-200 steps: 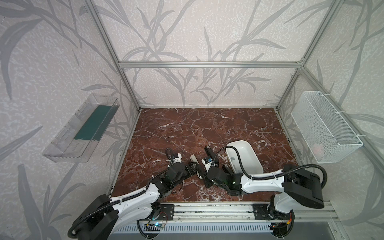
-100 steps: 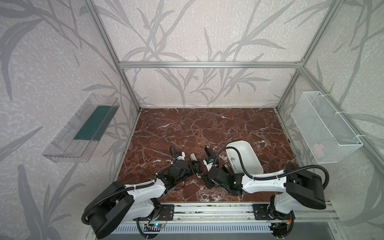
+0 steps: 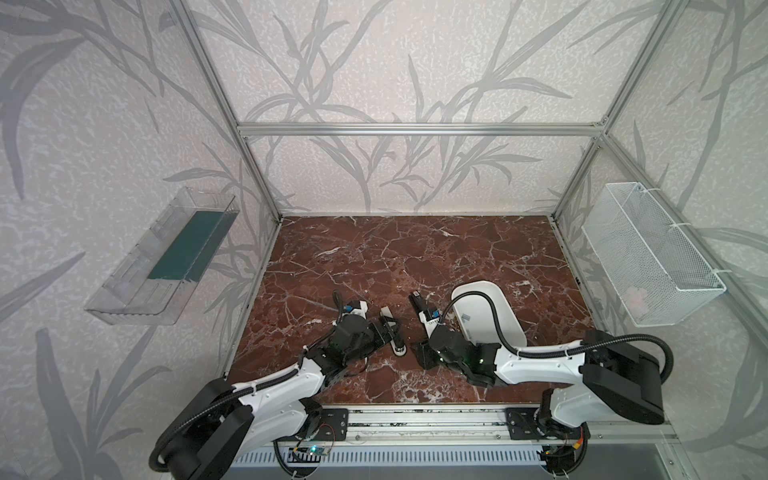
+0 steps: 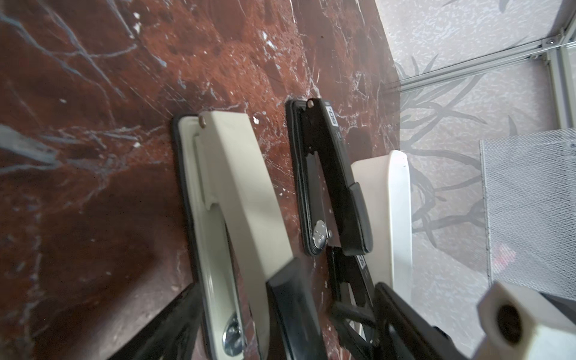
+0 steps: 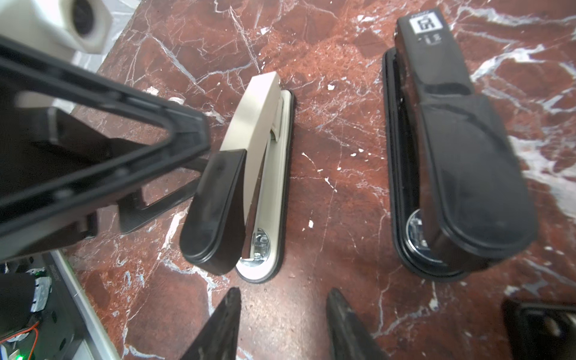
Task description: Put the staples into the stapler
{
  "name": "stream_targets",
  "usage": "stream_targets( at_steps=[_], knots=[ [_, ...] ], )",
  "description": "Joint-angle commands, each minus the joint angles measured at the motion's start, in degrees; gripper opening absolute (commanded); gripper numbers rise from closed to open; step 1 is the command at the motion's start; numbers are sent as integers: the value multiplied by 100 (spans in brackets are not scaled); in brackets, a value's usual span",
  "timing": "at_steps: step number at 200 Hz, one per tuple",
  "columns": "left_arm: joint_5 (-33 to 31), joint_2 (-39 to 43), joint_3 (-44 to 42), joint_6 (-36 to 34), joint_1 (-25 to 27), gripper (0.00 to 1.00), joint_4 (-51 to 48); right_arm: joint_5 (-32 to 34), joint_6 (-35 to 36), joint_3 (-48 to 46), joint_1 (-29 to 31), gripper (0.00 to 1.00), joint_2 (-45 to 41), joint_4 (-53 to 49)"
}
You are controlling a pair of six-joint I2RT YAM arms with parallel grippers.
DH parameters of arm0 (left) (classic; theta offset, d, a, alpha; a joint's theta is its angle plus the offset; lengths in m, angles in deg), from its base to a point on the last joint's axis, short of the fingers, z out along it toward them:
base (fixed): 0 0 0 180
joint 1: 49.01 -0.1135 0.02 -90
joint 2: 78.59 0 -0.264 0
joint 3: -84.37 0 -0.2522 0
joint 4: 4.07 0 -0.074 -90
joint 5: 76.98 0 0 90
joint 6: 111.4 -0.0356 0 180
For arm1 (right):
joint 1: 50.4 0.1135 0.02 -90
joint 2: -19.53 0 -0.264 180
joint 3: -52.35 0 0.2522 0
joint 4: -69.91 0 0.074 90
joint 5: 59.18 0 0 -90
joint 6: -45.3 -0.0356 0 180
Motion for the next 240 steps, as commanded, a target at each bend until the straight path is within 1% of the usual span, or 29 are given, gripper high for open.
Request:
stream_targets(
  at_steps=[1, 14, 32, 52, 71, 89, 106, 114, 137, 172, 183, 198, 229, 240],
  knots=[
    [127, 277, -229, 210, -19, 87, -241, 69, -119, 16, 14, 44, 126, 255],
    [115, 315, -321, 212, -16, 87, -80, 102, -206, 16, 14, 42, 183, 291],
    [165, 249, -346, 250, -18, 87, 79, 139, -316, 106, 14, 36, 290, 106],
    [265, 14, -403, 331, -20, 87, 411, 125, -416, 114, 14, 32, 430, 89],
    [400, -264, -454, 348, -20, 87, 871, 85, -453, 112, 23, 31, 538, 183],
    [565, -470, -382, 282, -21, 87, 1129, 66, -472, 111, 24, 30, 604, 267],
    [634, -701, -242, 335, -15, 86, 1124, 12, -445, 141, 36, 29, 644, 296],
    [642, -846, -244, 363, -8, 86, 1281, 1, -426, 153, 42, 29, 647, 298],
    [796, -1248, -338, 389, -14, 84, 2116, 9, -350, 177, 73, 29, 611, 271],
    [866, -1496, -295, 447, -13, 79, 2381, -34, -262, 232, 78, 29, 611, 265],
    [856, -1424, -279, 404, -14, 78, 2297, -43, -227, 268, 80, 29, 624, 229],
    [751, -1120, -252, 294, -14, 78, 1856, -24, -230, 291, 85, 29, 645, 210],
    [293, 67, -153, -34, 18, 79, 376, 27, -242, 314, 84, 29, 664, 211],
    [63, 350, -108, 84, 31, 80, -153, 48, -240, 316, 84, 29, 640, 195]
  ],
)
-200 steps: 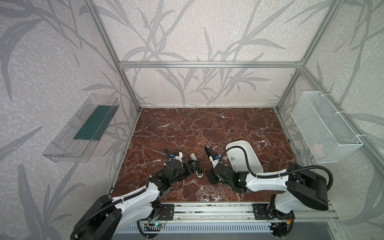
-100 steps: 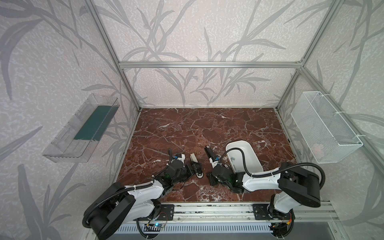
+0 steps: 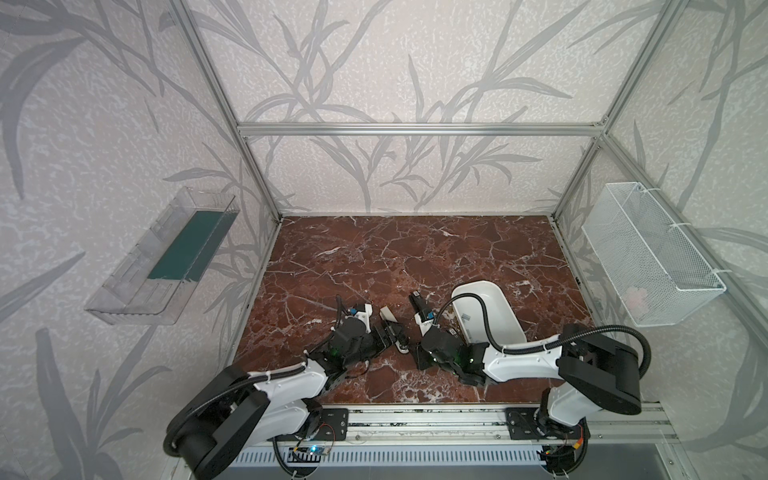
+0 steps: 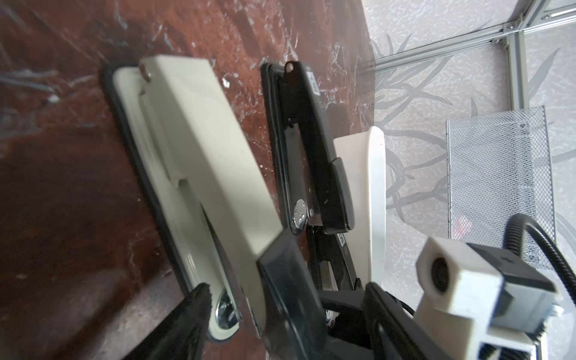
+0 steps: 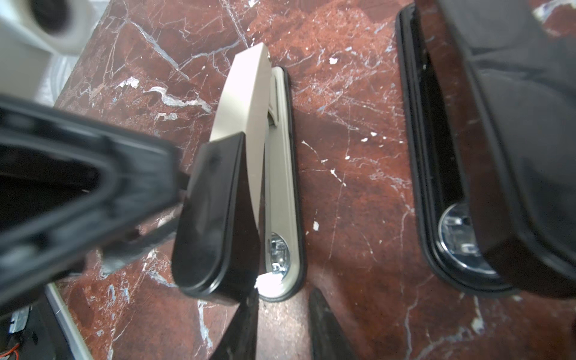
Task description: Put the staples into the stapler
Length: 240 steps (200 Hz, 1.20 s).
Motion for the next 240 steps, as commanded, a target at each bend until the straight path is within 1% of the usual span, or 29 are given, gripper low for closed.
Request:
stream_targets(
  at_steps=[1, 11, 26, 84, 131, 148, 159, 192, 222, 240],
  knots=[
    [-492, 593, 214, -71, 33, 80, -1236, 81, 42, 123, 27, 29, 46, -10],
    [-511, 646, 135, -34, 42, 80, -1171, 114, 50, 114, 39, 29, 15, -11],
    [-420, 459, -4, 78, 48, 79, -777, 162, 51, 104, 49, 29, -38, -52],
    [70, -698, 6, 171, 48, 78, 755, 242, 46, 104, 99, 29, -124, -143],
    [259, -1633, 52, 335, 56, 76, 1717, 251, 41, 125, 98, 29, -118, -183],
    [333, -1980, 50, 388, 55, 74, 2225, 251, 48, 120, 97, 29, -126, -178],
    [366, -2156, 80, 419, 51, 73, 2347, 252, 47, 108, 100, 29, -126, -178],
    [285, -2525, 53, 429, 83, 69, 2770, 260, 33, 77, 99, 29, -140, -161],
    [148, -2697, 87, 354, 181, 69, 2878, 277, 15, 20, 97, 29, -186, -111],
    [36, -2916, 4, 334, 246, 69, 3363, 310, -7, -19, 97, 29, -225, -108]
  ],
)
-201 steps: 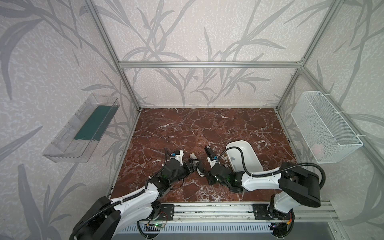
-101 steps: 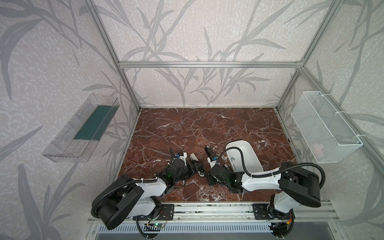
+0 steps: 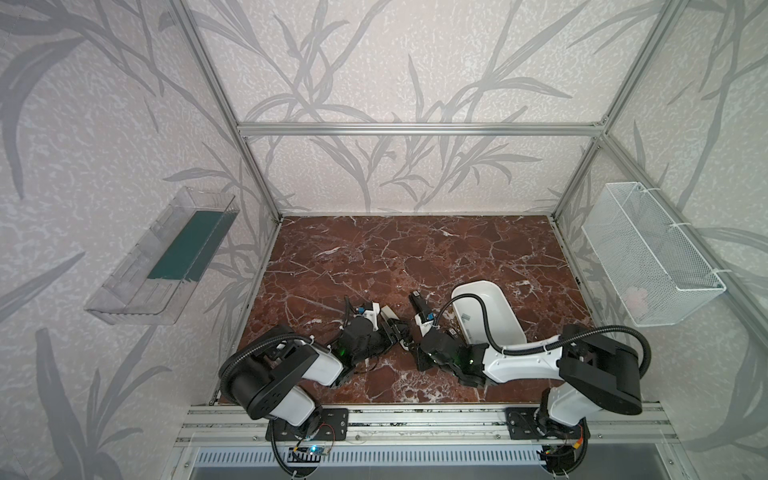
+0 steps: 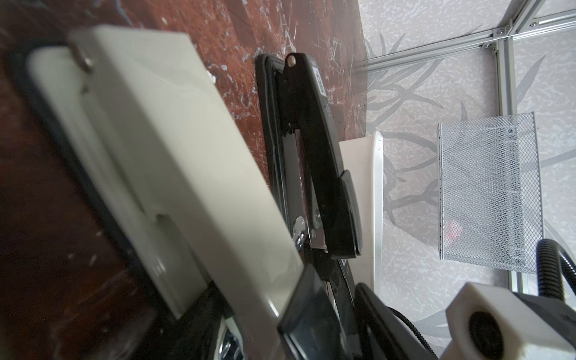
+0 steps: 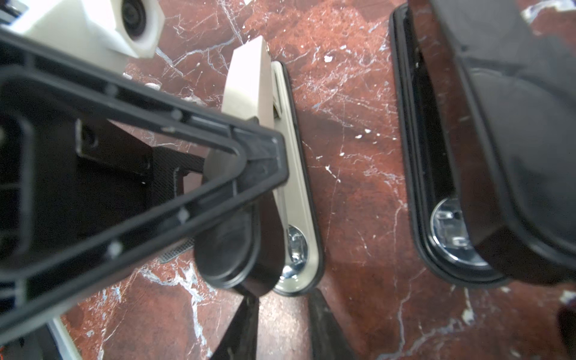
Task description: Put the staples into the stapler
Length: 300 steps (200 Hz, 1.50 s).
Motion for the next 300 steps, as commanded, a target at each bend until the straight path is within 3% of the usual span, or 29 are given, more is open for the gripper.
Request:
stream_targets(
  at_steps=[1, 36, 89, 140, 214, 246, 300],
  knots=[
    [-163, -264, -52, 1, 107, 69, 607, 154, -11, -22, 28, 29, -189, -16],
    [-294, -832, -160, -133, 198, 51, 1310, 261, -83, -138, 32, 29, -297, 4],
    [-392, -1737, -235, -229, 250, 48, 2233, 519, -191, -347, 27, 29, -603, -141],
    [-510, -1502, -188, -456, 302, 40, 1980, 655, -196, -429, 25, 29, -785, -219],
    [-445, -1780, -146, -416, 299, 32, 2231, 641, -168, -451, 30, 29, -821, -218],
    [-477, -1770, -143, -400, 284, 49, 2226, 625, -150, -437, 34, 29, -838, -226],
    [-618, -1927, -84, -348, 139, 68, 2217, 670, -92, -420, 27, 29, -1004, -356]
  ],
)
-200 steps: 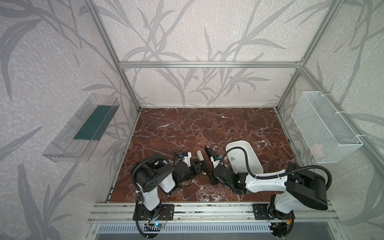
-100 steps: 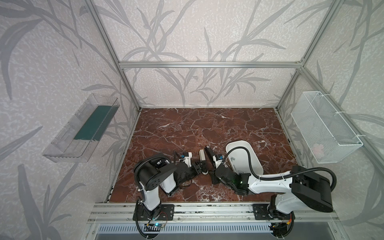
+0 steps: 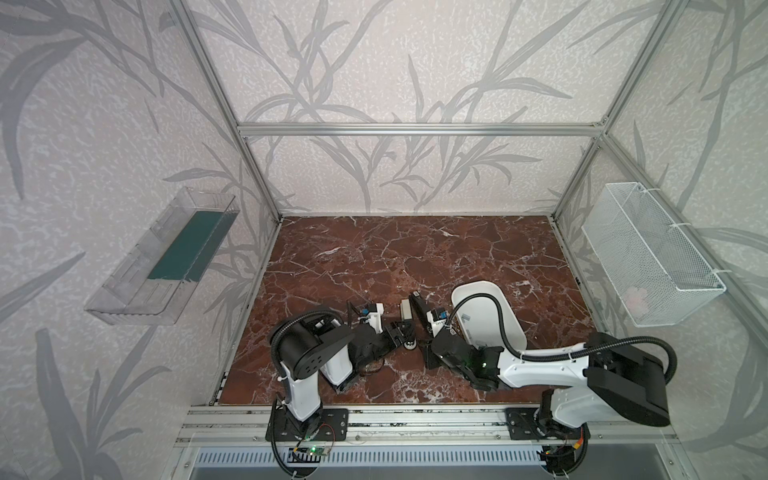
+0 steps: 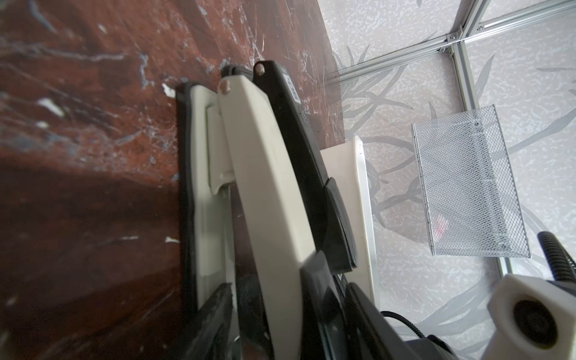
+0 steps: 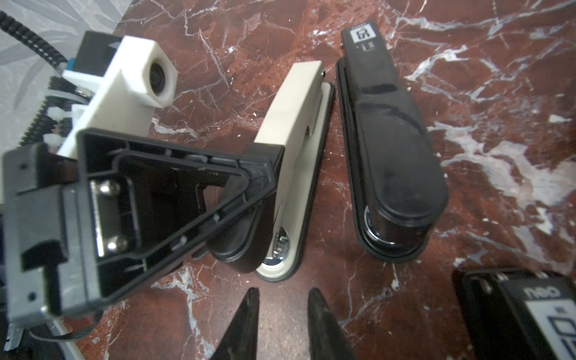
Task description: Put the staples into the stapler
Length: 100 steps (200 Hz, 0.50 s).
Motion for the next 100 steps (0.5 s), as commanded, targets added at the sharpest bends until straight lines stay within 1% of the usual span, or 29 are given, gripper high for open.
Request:
stream_targets(
  at_steps=[1, 16, 32, 59, 73, 84, 100],
  knots=[
    [-127, -215, 4, -79, -76, 68, -334, 165, 59, -31, 27, 29, -183, -148],
    [-161, -214, 7, -70, -93, 70, -418, 164, 65, -31, 28, 29, -208, -149],
    [-243, -113, -13, -120, -111, 75, -640, 157, 75, -36, 30, 29, -225, -148],
    [-426, 427, -28, -363, -111, 83, -1282, 164, 104, -22, 28, 29, -261, -157],
    [-538, 1004, 66, -549, -115, 88, -2101, 153, 130, 6, 27, 29, -272, -175],
    [-665, 1542, 193, -756, -120, 92, -2957, 132, 159, 38, 32, 29, -272, -207],
    [-1032, 2430, 381, -1078, -116, 99, -4364, 123, 179, 74, 45, 30, -272, -228]
  ],
)
